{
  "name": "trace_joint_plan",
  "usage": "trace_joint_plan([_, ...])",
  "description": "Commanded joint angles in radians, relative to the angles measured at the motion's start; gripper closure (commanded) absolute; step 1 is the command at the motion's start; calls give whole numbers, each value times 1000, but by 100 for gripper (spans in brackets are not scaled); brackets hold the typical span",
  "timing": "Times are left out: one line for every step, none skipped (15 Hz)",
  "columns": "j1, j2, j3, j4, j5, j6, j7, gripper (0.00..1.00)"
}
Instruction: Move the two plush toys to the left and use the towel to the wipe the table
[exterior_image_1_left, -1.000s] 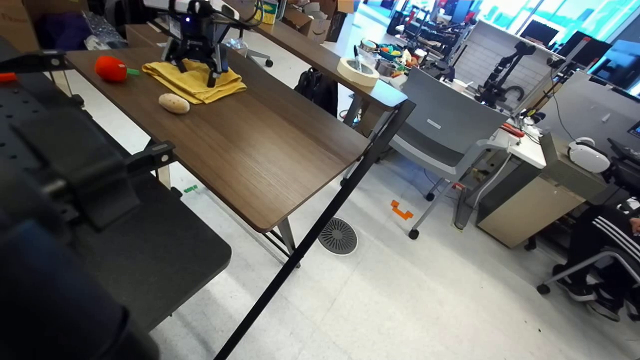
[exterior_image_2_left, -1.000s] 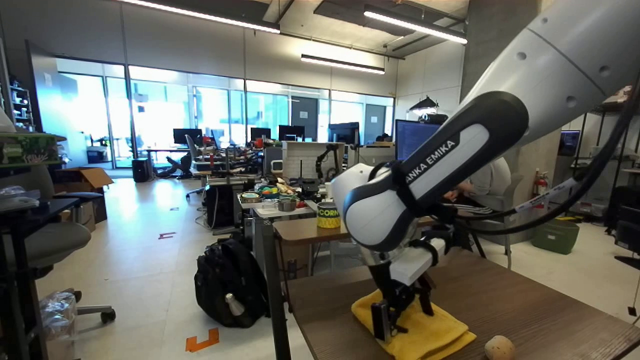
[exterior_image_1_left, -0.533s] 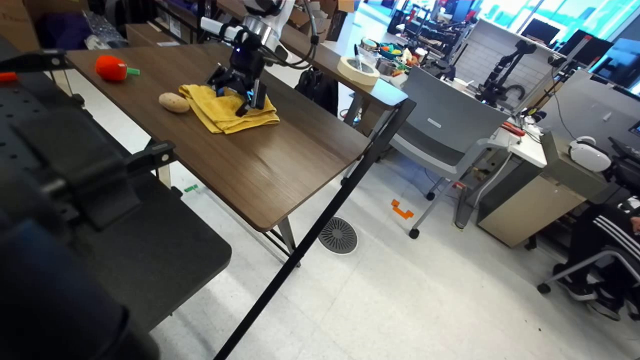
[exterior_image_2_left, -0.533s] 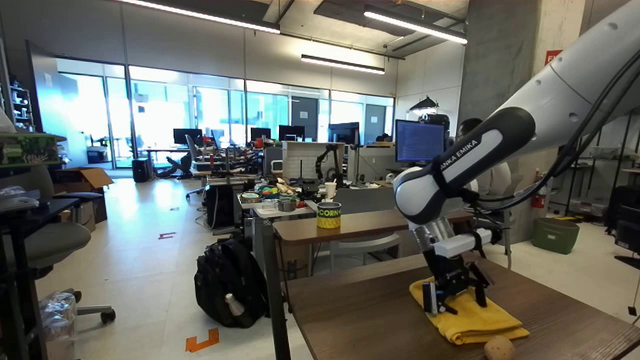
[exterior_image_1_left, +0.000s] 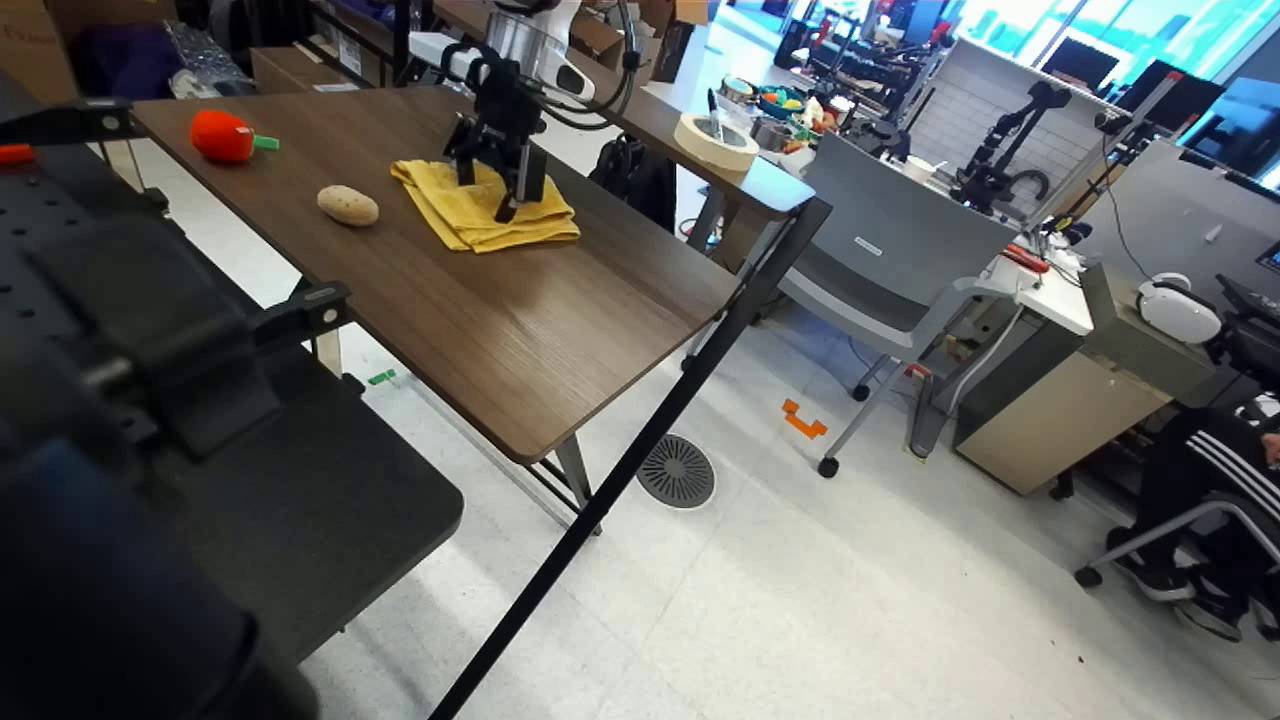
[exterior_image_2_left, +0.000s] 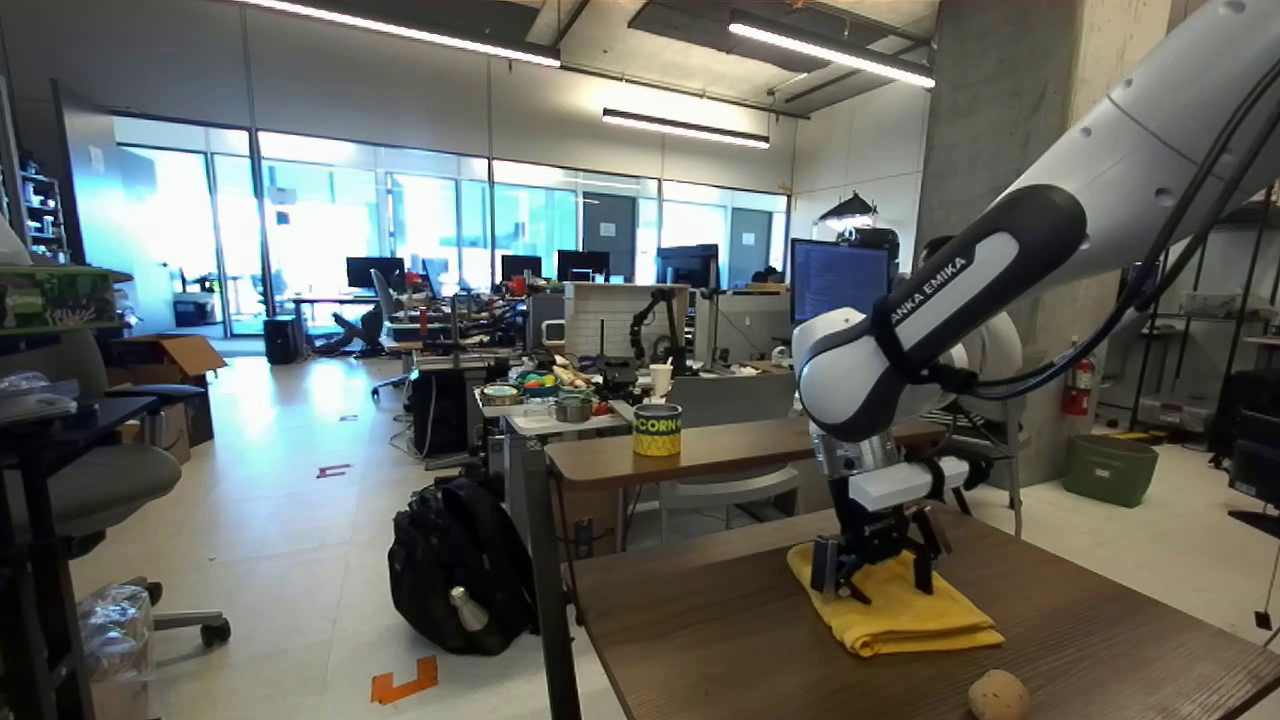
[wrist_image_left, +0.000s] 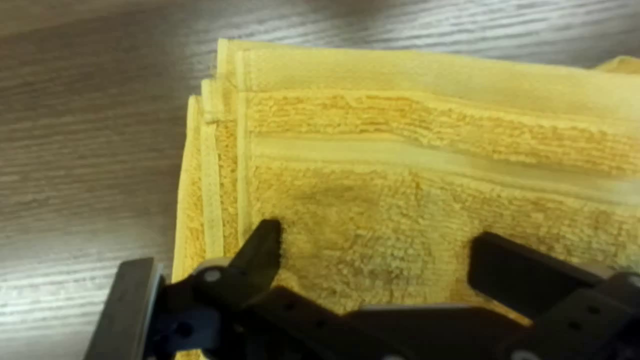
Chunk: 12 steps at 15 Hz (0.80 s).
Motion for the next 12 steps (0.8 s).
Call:
trace_joint_plan([68,-138,-29,-245,-76,269,79,0])
trace_joint_plan([79,-166,-32,-295,-105,345,106,0])
trace_joint_plan([109,-186,-62,-339,-109,422,121,0])
trace_joint_plan([132,-206,-83,-389,-134,501,143,0])
trace_joint_plan([98,-119,-50,-238,-90,377,99,0])
trace_joint_plan([115,-137,-66,-281,-101,433,113,0])
trace_joint_plan([125,-152,-74,-310,-104,459,120,0])
trace_joint_plan([129,-162,-78,-327,-105,469,122,0])
trace_joint_plan([122,-153,-70,-303,-98,445,111,0])
trace_joint_plan([106,-141,-53,-273,-85,421,88,0])
trace_joint_plan([77,-126,-23,-235,-67,386,42,0])
trace_joint_plan([54,-108,1,-200,-50,356,3,0])
